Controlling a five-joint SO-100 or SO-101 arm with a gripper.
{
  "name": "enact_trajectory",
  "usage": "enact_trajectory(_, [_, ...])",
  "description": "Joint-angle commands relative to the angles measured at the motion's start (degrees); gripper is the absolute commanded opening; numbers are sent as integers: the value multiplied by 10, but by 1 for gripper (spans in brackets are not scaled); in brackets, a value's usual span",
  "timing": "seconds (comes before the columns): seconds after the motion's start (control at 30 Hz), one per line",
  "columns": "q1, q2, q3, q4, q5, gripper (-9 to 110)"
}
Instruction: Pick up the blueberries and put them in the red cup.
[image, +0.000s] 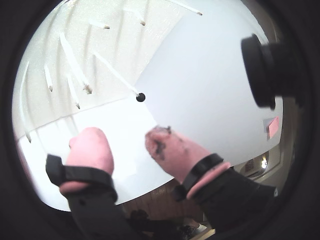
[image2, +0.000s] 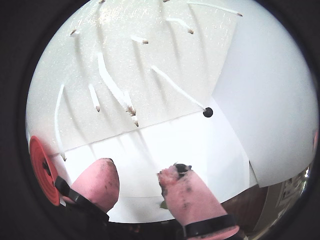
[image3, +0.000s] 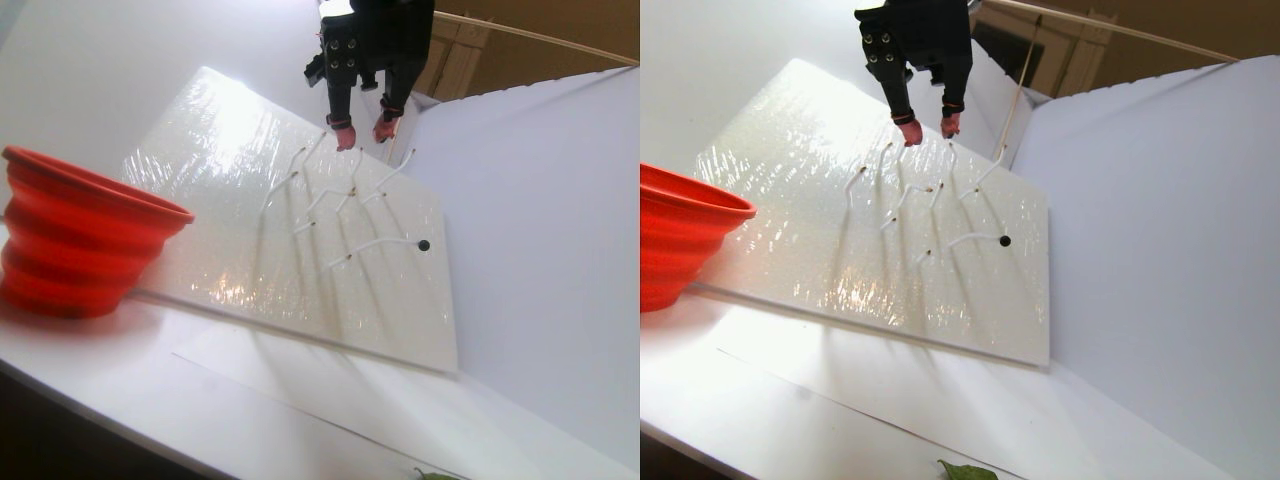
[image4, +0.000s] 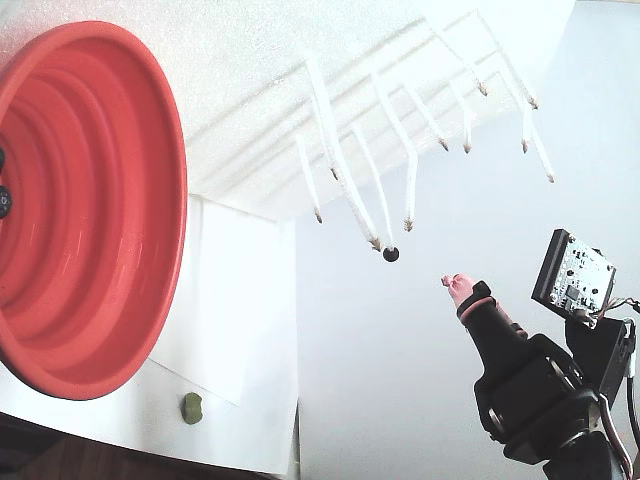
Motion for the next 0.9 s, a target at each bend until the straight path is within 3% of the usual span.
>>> enact_trajectory(0.0, [31, -6, -70, -23, -4, 15])
enact_trajectory(0.87, [76, -177, -173, -100, -31, 16])
